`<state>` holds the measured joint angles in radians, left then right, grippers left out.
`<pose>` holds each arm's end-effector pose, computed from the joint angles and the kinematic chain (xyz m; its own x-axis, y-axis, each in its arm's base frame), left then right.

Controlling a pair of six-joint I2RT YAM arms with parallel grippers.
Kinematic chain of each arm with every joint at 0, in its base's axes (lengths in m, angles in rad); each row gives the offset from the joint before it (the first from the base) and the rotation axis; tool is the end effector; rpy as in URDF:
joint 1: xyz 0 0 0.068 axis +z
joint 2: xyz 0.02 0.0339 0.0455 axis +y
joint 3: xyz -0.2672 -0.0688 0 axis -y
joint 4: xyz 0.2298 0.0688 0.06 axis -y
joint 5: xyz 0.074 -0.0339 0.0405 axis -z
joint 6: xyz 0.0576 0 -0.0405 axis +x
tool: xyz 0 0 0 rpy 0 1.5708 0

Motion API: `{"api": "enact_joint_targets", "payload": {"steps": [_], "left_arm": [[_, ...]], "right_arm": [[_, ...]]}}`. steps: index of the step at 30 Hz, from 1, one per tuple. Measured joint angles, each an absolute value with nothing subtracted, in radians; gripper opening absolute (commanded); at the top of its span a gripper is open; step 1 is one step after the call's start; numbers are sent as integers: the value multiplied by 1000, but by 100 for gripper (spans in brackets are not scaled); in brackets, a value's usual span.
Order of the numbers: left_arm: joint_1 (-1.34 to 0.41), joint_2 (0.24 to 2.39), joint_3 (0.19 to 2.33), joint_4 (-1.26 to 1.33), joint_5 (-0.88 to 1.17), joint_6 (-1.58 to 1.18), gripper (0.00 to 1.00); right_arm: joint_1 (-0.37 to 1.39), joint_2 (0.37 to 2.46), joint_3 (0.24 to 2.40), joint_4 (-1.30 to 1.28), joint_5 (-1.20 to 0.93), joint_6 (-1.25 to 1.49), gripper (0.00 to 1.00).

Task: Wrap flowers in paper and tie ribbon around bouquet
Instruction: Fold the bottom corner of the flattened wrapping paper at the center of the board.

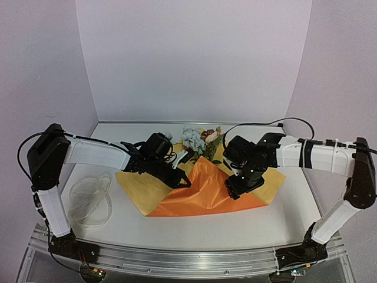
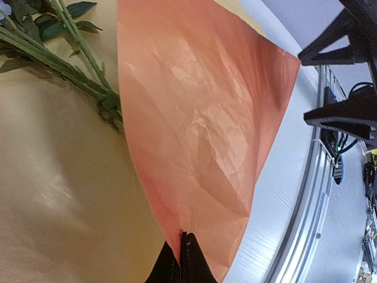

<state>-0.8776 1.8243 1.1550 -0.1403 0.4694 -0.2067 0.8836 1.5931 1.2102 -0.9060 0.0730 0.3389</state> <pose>0.2298 -0.3174 0.1859 -0.6345 0.4774 -0.6079 0.7716 0.4371 -0.4621 0.1924 0.2278 0.2242 -0.8267 -0.4847 -0.2856 -0.5124 0.8583 0.0264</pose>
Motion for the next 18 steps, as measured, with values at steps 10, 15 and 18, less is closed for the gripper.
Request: {"api": "enact_joint_targets", "payload": {"steps": [10, 15, 18], "left_arm": [[-844, 1923, 1235, -152, 459, -177, 3], [-835, 1962, 1276, -157, 459, -171, 3], [-826, 1985, 1293, -157, 459, -166, 3]], "right_arm": [[873, 1592, 1209, -902, -11, 323, 58], [873, 1602, 1210, -871, -61, 317, 47], [873, 1647, 1211, -839, -73, 315, 41]]}}
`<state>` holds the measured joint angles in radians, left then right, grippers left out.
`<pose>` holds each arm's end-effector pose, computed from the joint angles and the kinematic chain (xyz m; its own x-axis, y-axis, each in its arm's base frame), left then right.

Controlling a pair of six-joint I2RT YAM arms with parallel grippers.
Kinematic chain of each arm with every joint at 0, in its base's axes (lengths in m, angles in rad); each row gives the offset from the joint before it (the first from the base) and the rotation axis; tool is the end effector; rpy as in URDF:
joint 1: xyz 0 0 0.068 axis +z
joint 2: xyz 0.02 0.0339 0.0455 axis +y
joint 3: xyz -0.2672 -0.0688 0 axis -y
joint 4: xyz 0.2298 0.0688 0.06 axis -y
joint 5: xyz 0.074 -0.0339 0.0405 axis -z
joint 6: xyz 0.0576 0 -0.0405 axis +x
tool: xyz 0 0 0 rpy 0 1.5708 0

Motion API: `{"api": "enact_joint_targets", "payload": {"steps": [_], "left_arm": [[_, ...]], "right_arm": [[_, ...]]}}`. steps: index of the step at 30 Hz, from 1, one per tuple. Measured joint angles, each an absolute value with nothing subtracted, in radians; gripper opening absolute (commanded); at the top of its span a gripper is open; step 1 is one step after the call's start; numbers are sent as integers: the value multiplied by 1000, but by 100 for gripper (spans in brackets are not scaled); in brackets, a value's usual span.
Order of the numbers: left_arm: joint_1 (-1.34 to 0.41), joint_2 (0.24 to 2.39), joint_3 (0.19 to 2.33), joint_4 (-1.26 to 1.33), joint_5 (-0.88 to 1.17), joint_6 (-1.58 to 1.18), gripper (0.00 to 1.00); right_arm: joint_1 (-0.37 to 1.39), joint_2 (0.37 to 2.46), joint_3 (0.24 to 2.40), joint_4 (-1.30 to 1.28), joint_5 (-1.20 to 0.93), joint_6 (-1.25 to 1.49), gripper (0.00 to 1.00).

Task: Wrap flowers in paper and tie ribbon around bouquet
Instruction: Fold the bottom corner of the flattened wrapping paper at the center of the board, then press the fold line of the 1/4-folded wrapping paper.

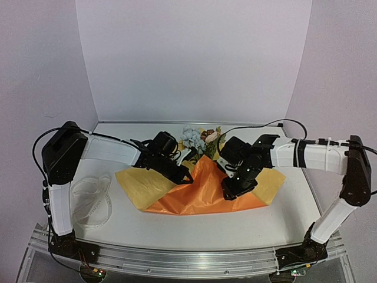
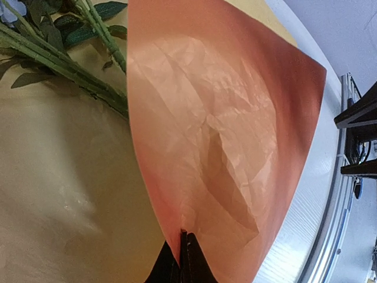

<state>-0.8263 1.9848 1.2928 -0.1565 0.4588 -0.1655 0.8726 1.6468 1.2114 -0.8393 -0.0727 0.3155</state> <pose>0.2697 -0.3304 0.1634 -0.6428 0.4796 -0.5973 0.7623 0.4777 -0.4367 0.1976 0.2419 0.2117 -0.8258 -0.5026 -0.2558 -0.5484 0.8214 0.1566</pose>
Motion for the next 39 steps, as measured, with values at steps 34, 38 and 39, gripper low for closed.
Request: {"api": "enact_joint_targets", "payload": {"steps": [34, 38, 39], "left_arm": [[-839, 1745, 1213, -199, 240, -221, 41], [-901, 1699, 1168, -197, 272, -236, 29], [-918, 1696, 1150, -193, 285, -241, 27]], "right_arm": [[869, 1781, 1108, -673, 93, 499, 27], [869, 1784, 1108, -675, 93, 523, 27], [869, 1785, 1108, -675, 93, 529, 27]]}}
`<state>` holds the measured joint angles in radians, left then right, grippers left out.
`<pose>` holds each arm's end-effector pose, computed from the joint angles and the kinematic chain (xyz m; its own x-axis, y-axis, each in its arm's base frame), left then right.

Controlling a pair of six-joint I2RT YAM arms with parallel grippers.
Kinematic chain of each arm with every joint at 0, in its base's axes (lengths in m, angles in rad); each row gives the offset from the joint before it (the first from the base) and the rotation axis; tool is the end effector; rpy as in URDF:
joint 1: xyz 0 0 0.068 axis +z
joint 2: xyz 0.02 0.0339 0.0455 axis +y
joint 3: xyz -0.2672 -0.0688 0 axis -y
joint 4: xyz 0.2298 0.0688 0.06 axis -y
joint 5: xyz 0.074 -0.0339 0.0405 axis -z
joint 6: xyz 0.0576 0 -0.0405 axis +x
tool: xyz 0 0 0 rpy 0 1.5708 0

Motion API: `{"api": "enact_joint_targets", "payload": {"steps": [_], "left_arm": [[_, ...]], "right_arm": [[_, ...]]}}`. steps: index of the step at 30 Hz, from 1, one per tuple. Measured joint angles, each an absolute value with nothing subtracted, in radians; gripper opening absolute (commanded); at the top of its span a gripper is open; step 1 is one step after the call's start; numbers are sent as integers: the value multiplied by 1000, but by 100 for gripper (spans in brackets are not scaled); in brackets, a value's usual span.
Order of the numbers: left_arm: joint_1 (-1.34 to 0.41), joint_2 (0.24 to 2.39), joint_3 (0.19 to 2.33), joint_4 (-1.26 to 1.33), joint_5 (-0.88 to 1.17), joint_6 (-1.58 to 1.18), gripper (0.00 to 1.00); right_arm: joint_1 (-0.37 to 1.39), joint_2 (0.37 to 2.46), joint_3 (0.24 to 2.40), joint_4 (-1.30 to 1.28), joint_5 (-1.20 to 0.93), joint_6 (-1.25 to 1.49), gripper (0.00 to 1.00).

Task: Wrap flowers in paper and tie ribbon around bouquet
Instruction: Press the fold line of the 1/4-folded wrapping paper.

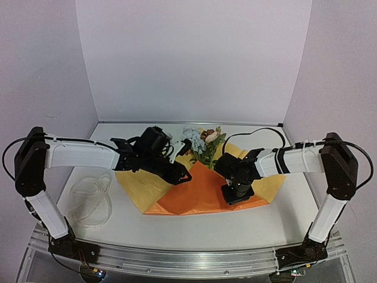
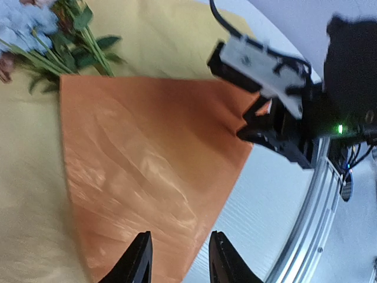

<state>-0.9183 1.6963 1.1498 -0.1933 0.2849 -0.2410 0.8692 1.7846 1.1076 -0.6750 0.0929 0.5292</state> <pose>0.2157 -0.3089 0.2233 -0.6096 0.4205 -0.6720 0.7652 0.5335 -0.3603 0.2119 0.2424 0.1492 -0.9212 -0.3114 -0.2331 -0.3272 0.9444 0.0314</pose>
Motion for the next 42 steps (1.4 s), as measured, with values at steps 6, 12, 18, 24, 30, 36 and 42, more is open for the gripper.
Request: {"api": "enact_joint_targets", "payload": {"steps": [6, 12, 18, 24, 30, 36, 42], "left_arm": [[-966, 1730, 991, -173, 348, -295, 17], [-965, 1769, 893, -147, 348, -357, 11], [-965, 1768, 854, -94, 329, -413, 9], [-965, 1768, 844, -68, 311, -443, 8], [-965, 1768, 843, -66, 310, -448, 8], [-965, 1768, 843, -67, 310, -447, 8], [-965, 1768, 843, -67, 310, -447, 8]], "right_arm": [[869, 1785, 1104, -676, 93, 559, 27], [869, 1785, 1076, -677, 98, 570, 27], [869, 1784, 1051, -679, 105, 570, 28], [866, 1747, 1016, -678, 107, 569, 29], [842, 1662, 937, -668, 115, 565, 32], [785, 1636, 872, -655, 113, 567, 31], [720, 1610, 823, -643, 111, 615, 31]]}}
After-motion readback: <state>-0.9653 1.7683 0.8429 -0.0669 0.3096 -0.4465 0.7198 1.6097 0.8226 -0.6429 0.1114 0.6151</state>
